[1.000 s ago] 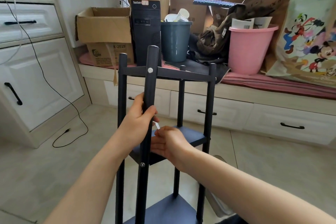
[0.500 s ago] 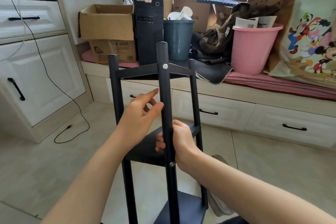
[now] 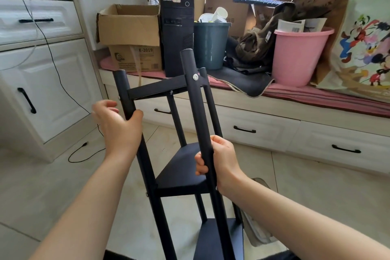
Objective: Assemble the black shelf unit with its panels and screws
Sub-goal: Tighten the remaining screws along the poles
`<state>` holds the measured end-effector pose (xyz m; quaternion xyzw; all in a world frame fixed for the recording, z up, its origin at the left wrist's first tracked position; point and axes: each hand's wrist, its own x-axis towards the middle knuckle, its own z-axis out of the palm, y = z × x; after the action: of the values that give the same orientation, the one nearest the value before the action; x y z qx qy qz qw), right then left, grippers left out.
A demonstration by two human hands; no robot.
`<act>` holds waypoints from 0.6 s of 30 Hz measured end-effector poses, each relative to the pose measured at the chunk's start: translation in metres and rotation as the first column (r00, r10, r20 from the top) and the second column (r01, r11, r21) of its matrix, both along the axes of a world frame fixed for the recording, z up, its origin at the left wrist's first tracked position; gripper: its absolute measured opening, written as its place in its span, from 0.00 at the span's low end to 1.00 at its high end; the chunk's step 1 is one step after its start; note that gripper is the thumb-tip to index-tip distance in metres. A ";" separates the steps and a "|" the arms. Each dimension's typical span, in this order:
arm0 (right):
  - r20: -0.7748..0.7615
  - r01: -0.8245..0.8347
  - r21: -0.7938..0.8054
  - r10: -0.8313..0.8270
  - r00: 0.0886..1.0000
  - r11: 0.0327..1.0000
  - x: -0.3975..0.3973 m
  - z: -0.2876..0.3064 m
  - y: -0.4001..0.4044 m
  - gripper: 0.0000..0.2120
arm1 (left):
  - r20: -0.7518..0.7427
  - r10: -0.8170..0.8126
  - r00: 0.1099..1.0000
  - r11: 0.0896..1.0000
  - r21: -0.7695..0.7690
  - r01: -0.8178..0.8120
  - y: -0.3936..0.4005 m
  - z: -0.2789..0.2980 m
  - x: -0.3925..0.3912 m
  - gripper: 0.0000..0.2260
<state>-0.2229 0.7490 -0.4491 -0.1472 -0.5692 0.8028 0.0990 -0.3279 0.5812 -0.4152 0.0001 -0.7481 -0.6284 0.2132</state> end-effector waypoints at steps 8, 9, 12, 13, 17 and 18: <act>-0.005 0.046 0.001 -0.046 0.999 0.999 -0.003 0.006 0.002 0.15 | 0.316 -0.365 0.876 0.914 0.301 0.272 0.013 -0.011 -0.008 0.06; -0.008 0.051 -0.002 -0.051 0.999 0.999 -0.004 0.006 0.002 0.15 | 0.317 -0.379 0.869 0.907 0.312 0.282 0.014 -0.012 -0.008 0.04; -0.013 0.056 -0.015 -0.056 0.998 0.998 -0.004 0.005 0.004 0.15 | 0.291 -0.420 0.860 0.883 0.349 0.313 0.013 -0.011 -0.009 0.05; -0.019 0.054 -0.019 -0.055 0.998 0.998 -0.004 0.004 0.005 0.15 | 0.273 -0.429 0.861 0.879 0.347 0.328 0.013 -0.010 -0.008 0.05; -0.035 0.052 -0.028 -0.053 0.998 0.998 -0.006 0.002 0.013 0.15 | 0.175 -0.457 0.872 0.867 0.306 0.393 0.012 -0.005 -0.004 0.06; -0.036 0.058 -0.030 -0.059 0.998 0.998 -0.008 0.001 0.015 0.15 | 0.151 -0.470 0.870 0.860 0.300 0.413 0.012 -0.004 -0.002 0.06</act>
<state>-0.2304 0.7644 -0.4481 -0.1504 -0.5511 0.8103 0.1308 -0.3302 0.5930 -0.4192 -0.0754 -0.6583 -0.7487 -0.0229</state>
